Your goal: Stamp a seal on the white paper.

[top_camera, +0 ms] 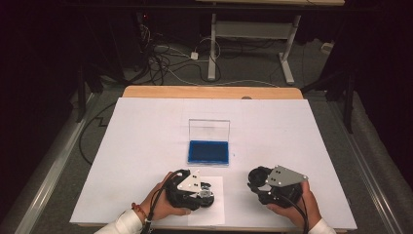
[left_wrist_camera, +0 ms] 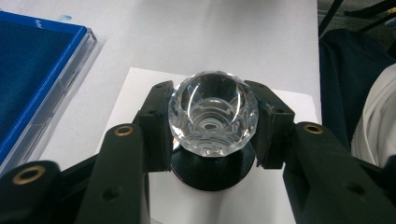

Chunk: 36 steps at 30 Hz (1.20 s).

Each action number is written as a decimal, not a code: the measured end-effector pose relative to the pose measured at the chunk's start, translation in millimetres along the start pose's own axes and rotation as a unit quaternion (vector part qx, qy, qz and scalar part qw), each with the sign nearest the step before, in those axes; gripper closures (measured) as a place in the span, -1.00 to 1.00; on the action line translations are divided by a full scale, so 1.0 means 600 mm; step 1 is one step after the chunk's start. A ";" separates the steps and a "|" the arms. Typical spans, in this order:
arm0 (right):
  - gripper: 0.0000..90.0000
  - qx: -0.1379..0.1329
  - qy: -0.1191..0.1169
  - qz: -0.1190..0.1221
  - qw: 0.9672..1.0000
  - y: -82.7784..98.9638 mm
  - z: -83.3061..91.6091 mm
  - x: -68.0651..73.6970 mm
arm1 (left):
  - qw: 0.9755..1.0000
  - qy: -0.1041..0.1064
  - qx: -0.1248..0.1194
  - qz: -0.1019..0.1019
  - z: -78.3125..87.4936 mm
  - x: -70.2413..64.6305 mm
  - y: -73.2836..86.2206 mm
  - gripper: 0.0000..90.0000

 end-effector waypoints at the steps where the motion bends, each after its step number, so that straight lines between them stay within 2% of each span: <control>1: -0.15 0.000 0.000 0.001 1.000 0.000 0.000 0.000 | 1.000 -0.001 0.001 -0.001 0.000 0.000 0.000 0.20; 8: -0.15 -0.002 0.000 -0.001 1.000 0.000 0.002 -0.002 | 1.000 0.006 -0.003 0.007 -0.001 0.001 0.000 0.20; 18: -0.15 -0.002 0.000 0.001 1.000 -0.002 0.002 0.000 | 1.000 0.002 0.003 0.004 -0.001 0.000 0.000 0.20; 36: -0.15 0.000 -0.004 0.004 1.000 -0.001 0.000 0.004 | 1.000 0.001 0.004 0.013 -0.001 -0.001 0.001 0.20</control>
Point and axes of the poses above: each handheld gripper's, and its own axes: z roughly backward along the jaws, y roughly out of its underside, x roughly to its left, the point moved 10 cm from there along -z, roughly forward along the jaws
